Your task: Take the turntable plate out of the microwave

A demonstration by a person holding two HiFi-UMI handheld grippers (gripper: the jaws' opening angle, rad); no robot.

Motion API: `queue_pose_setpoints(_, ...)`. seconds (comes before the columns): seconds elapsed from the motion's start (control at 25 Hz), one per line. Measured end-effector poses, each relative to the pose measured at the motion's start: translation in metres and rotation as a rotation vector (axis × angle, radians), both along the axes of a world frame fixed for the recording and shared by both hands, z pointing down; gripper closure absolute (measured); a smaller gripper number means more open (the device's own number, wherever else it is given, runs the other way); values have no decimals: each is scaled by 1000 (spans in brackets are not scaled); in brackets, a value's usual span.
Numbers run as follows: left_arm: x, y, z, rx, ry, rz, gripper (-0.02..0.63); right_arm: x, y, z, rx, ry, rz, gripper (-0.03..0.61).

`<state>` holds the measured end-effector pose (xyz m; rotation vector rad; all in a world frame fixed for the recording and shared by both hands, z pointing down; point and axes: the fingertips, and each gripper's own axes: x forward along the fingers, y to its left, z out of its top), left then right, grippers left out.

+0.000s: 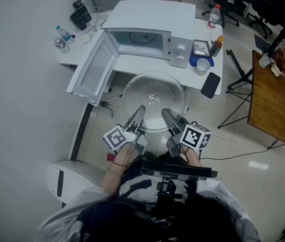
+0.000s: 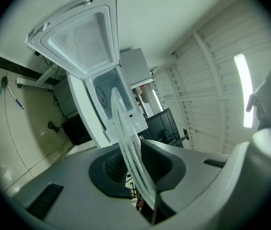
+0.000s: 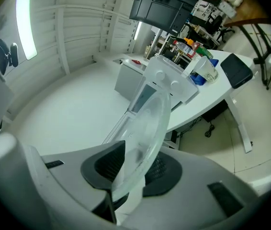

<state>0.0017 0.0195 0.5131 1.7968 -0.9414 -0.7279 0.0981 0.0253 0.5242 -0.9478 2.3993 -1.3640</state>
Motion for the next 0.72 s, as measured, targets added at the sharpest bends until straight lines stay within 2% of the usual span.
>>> queue_pose_setpoints(0.44, -54, 21, -9, 19, -82, 19, 560, -50, 23, -12, 9, -17, 13, 472)
queue_pose_setpoints(0.72, -74, 32, -10, 9, -27, 21, 561, -70, 33, -15, 10, 23, 18, 472)
